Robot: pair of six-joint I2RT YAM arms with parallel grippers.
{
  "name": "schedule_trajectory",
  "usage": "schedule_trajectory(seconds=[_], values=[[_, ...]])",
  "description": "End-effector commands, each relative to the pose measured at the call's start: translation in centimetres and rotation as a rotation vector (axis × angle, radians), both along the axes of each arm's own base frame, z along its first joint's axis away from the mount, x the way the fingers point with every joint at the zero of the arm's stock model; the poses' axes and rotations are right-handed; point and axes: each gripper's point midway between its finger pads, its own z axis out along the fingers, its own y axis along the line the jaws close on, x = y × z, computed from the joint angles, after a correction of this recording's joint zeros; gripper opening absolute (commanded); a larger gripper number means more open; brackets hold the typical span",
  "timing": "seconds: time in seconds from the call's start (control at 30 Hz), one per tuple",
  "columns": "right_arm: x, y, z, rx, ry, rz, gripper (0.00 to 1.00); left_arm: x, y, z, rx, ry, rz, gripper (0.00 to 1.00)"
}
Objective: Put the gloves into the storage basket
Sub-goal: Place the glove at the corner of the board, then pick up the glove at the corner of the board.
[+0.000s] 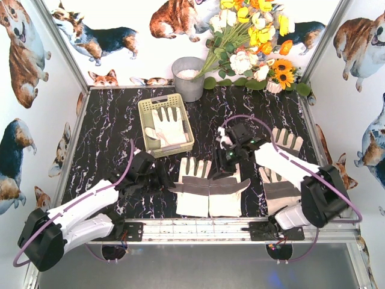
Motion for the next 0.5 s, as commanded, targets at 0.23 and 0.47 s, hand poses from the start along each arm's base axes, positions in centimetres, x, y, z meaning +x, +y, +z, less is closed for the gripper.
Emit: schedule_trajectory(seconds=[0.23, 0.47], values=[[0.7, 3.1, -2.6, 0.050, 0.045, 0.056, 0.23, 1.9, -1.0, -1.3, -0.139, -0.041, 0.116, 0.59], [2.2, 3.4, -4.8, 0.002, 0.038, 0.052, 0.21, 2.8, -1.8, -2.4, -0.181, -0.053, 0.122, 0.56]])
